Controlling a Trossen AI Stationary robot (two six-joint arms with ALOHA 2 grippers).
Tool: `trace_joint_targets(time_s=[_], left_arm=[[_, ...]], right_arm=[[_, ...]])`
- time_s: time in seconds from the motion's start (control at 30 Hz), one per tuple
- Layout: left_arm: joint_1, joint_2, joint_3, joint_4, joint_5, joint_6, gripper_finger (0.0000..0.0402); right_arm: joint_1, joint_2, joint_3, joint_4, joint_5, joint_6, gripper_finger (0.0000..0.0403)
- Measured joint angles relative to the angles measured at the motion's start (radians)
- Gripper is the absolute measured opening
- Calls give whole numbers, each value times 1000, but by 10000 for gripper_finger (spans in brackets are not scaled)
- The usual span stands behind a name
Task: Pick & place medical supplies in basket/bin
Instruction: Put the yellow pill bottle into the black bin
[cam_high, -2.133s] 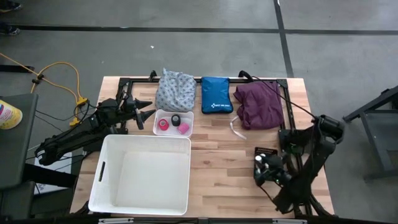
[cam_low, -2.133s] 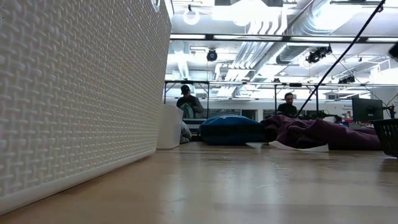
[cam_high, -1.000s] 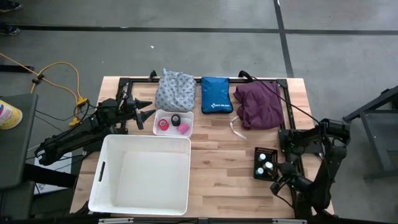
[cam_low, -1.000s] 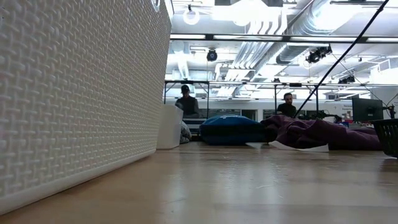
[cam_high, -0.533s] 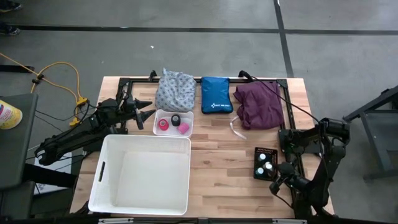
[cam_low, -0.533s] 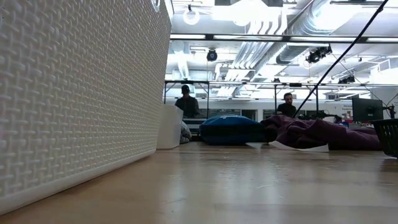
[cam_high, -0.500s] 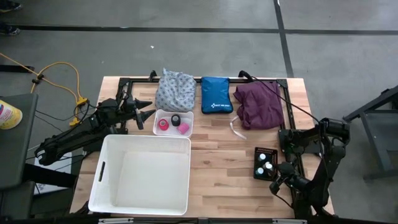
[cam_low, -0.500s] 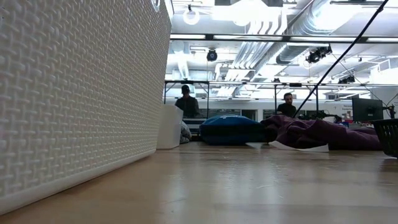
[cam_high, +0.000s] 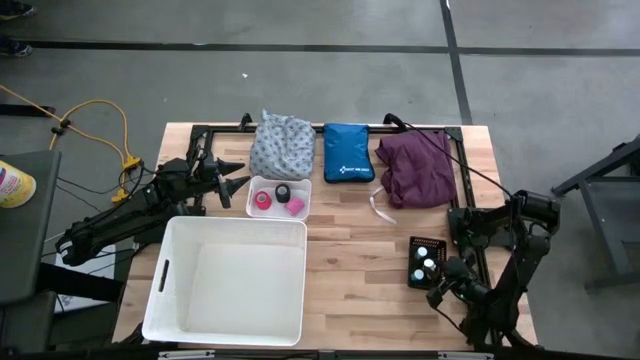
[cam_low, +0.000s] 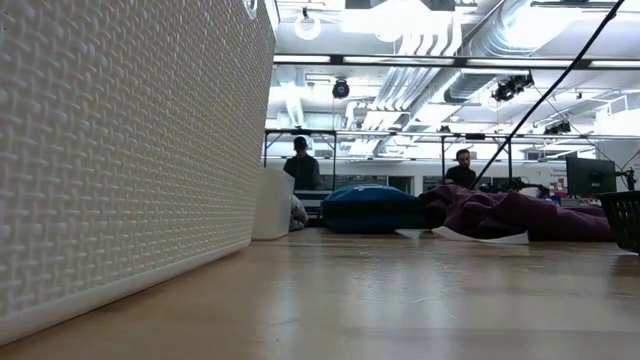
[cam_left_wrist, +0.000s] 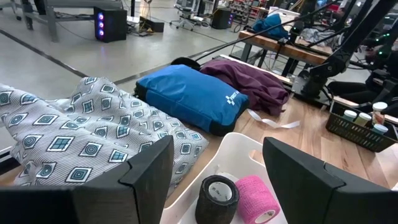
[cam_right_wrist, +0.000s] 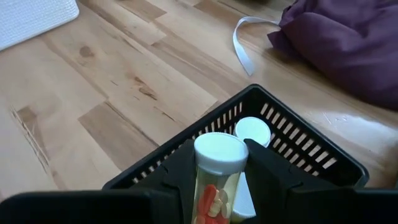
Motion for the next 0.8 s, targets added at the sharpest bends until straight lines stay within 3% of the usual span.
trace_joint_targets(time_s=[0.8], left_arm=[[0,0,0,0,0,0,240]], right_arm=[[-45,-1,2,100,-63,-8,109]])
